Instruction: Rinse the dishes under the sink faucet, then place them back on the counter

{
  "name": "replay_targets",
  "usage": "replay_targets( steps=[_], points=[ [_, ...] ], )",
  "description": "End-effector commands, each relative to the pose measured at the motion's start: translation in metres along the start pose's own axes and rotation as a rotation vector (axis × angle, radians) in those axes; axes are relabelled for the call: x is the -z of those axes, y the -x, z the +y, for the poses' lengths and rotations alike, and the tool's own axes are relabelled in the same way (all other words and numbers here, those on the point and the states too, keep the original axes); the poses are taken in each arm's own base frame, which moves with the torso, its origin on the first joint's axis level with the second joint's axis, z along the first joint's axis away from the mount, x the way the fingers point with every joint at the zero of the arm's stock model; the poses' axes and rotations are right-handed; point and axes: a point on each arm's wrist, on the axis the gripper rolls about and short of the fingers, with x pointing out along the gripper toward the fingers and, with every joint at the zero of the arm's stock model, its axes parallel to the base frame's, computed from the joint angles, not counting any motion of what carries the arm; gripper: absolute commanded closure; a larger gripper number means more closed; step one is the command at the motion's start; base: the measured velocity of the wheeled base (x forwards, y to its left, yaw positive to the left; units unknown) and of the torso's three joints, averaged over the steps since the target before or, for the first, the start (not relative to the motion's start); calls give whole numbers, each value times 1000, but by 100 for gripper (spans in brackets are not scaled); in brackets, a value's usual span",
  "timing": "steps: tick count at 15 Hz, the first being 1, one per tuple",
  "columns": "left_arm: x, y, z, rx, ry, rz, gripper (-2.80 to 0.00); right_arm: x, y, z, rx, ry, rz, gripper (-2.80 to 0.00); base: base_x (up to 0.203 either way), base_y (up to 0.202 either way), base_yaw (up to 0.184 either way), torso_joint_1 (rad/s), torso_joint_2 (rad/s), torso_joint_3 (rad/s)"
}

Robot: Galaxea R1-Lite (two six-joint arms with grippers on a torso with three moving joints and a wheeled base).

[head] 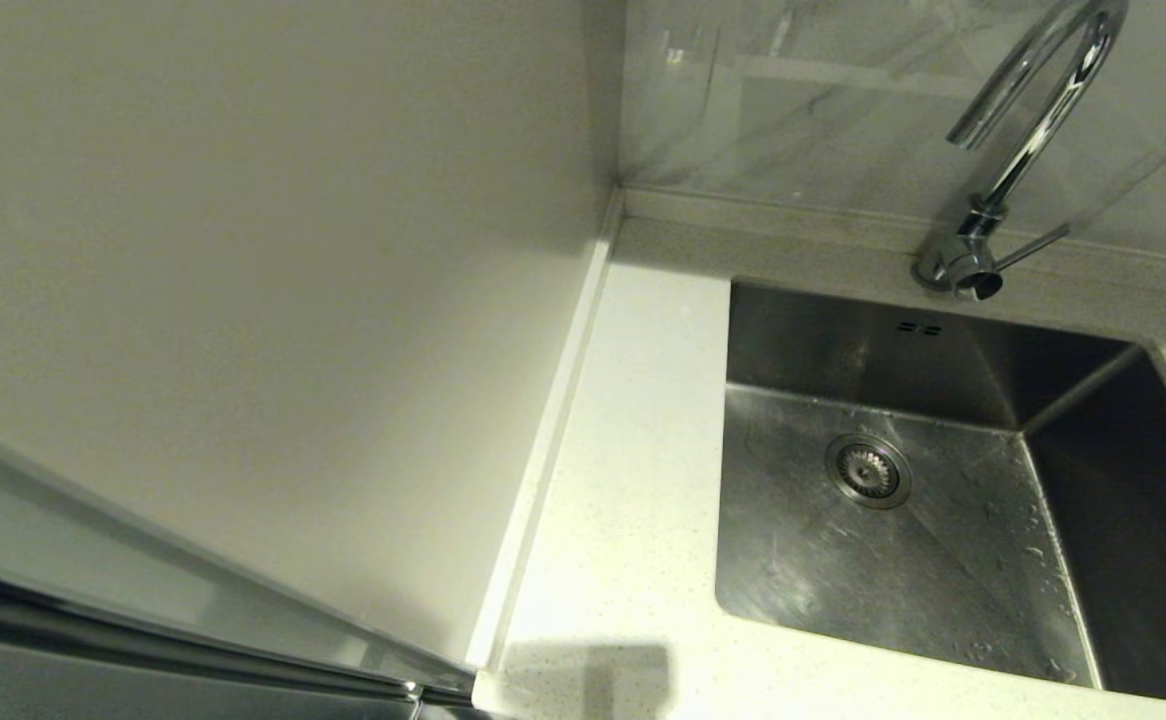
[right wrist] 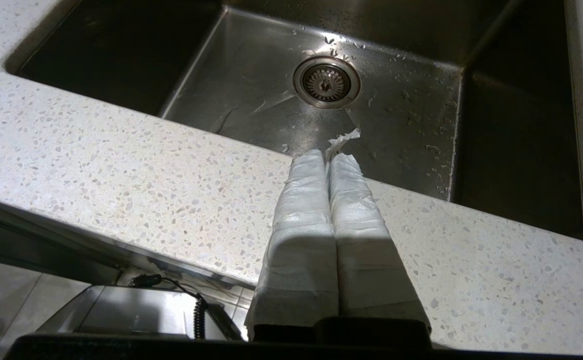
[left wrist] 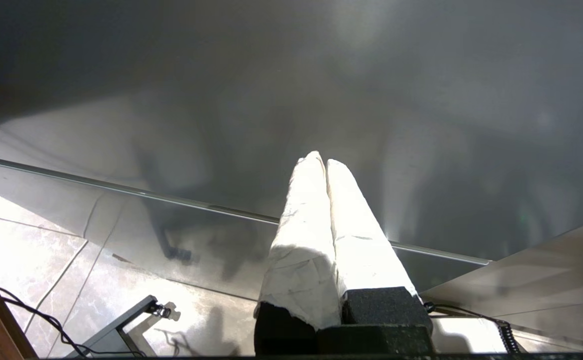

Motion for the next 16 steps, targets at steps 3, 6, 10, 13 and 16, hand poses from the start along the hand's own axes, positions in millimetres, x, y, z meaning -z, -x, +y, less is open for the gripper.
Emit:
replay_targets(
  steps=[3, 6, 10, 13, 16],
  points=[
    [0, 0, 0, -1, 1, -3, 0, 0, 0, 0, -1, 1, 1, 0, 0, 0, 0, 0, 0, 0],
    [0, 0, 0, 1, 1, -3, 0, 0, 0, 0, -1, 1, 1, 0, 0, 0, 0, 0, 0, 0],
    [0, 0, 0, 0, 1, -3, 0, 0, 0, 0, -1, 1, 1, 0, 0, 0, 0, 0, 0, 0],
    [0, 0, 0, -2, 1, -3, 0, 0, 0, 0, -1, 1, 1, 0, 0, 0, 0, 0, 0, 0],
    [0, 0, 0, -1, 1, -3, 0, 0, 0, 0, -1, 1, 1, 0, 0, 0, 0, 0, 0, 0]
  ],
)
